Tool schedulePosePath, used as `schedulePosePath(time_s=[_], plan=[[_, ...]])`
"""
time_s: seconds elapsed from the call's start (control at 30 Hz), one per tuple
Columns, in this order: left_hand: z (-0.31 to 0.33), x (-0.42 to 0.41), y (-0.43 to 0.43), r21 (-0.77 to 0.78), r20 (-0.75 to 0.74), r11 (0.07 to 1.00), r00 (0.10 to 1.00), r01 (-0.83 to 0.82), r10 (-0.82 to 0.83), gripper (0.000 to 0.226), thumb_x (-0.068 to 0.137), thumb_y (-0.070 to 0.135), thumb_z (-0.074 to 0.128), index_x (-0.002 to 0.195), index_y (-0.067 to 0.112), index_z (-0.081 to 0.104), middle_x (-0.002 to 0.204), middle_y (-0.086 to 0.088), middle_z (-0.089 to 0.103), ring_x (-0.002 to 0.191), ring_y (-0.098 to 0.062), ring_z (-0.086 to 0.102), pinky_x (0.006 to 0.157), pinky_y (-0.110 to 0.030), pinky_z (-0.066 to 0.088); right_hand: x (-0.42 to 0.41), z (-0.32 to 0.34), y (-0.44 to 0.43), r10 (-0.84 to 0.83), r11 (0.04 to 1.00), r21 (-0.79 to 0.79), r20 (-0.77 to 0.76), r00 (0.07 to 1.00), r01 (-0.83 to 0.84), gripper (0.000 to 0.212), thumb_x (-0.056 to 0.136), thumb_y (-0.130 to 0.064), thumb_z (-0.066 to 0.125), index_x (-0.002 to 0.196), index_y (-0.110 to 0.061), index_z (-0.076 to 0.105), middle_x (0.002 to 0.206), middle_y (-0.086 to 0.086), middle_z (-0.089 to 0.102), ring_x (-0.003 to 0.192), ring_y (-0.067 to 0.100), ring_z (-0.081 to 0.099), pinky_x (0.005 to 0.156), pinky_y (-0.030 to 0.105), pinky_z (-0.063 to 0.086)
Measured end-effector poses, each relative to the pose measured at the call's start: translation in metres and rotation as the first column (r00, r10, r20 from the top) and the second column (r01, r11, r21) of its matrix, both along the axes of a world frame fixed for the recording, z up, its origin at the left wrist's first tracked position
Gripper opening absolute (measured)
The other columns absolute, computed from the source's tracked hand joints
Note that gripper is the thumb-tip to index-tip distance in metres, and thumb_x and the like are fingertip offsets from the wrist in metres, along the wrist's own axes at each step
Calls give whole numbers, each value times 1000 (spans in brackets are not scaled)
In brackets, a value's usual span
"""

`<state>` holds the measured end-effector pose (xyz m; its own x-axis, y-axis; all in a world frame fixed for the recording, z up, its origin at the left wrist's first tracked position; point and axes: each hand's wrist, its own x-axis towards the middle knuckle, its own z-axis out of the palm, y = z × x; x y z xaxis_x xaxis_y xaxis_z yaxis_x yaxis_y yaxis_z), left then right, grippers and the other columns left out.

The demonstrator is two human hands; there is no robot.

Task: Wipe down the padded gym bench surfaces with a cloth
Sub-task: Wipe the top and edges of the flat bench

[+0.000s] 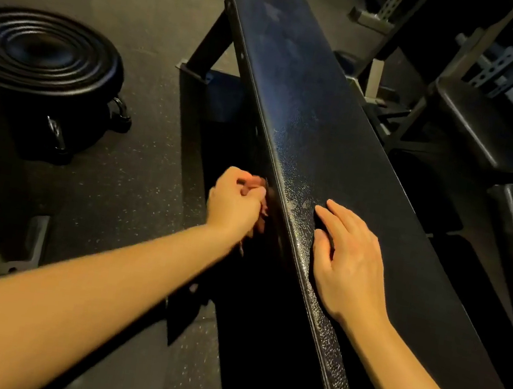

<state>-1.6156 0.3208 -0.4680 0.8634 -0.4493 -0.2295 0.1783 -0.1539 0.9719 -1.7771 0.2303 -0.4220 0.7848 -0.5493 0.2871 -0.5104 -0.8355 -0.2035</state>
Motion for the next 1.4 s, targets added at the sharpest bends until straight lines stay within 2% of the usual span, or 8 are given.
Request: schedulePosePath(time_s=[0.2,0.4,0.5,0.67,0.83,1.07,1.23,1.4], plan=[[3,-91,51,-97,-147,971,962,217,-230,18,95,4,62,96,21,57,70,-17,70,46,-40,64,38,-29,41,0,0,0,-6,1000,16,8,1000,5,42,100,-30,44,137,-20,62,147,-5,54,140,12,44,116,33,30],[1,-52,30,-28,32,998,998,63,-62,18,93,6,66,92,24,62,77,-4,72,49,-26,69,47,-27,47,0,0,-1,-3,1000,23,8,1000,3,42,101,-30,45,138,-22,61,148,-6,53,141,12,43,117,37,32],[-1,-77,47,-71,54,979,981,191,-187,21,92,11,68,94,32,63,76,-1,73,60,-22,71,58,-34,48,-1,0,-1,-1,1000,25,16,1000,1,42,100,-30,44,138,-21,62,148,-5,54,140,13,43,116,41,34],[8,-60,38,21,175,992,977,122,-124,13,92,12,71,100,22,69,91,11,71,72,1,68,59,-10,47,0,0,0,2,1000,16,5,1000,-2,43,100,-31,42,138,-21,62,148,-4,54,140,13,43,116,40,33],[16,-90,59,-91,27,970,974,225,-224,14,96,9,66,100,23,65,83,-4,73,56,-23,72,46,-26,47,0,-1,2,5,1000,-5,10,1000,-5,42,101,-29,43,137,-19,62,146,-2,55,139,15,44,115,39,34],[22,-43,25,24,110,999,993,32,-35,11,93,8,67,95,19,63,76,5,70,50,-3,66,48,-17,47,0,0,2,4,1000,4,2,1000,-4,43,101,-30,43,137,-20,62,147,-2,55,139,16,44,115,39,34],[19,-97,64,-33,78,955,953,295,-292,18,94,13,67,97,31,63,73,-3,73,55,-24,71,51,-29,47,0,1,2,-7,1000,13,6,1000,7,39,102,-26,47,137,-20,62,147,-3,54,139,15,44,115,39,34],[28,9,-2,66,146,997,989,-34,25,10,95,12,66,103,18,64,90,7,71,61,-4,70,46,-14,45,-1,4,2,-5,1000,27,-17,1000,6,38,103,-26,49,139,-22,61,149,-4,53,141,13,42,116,35,29]])
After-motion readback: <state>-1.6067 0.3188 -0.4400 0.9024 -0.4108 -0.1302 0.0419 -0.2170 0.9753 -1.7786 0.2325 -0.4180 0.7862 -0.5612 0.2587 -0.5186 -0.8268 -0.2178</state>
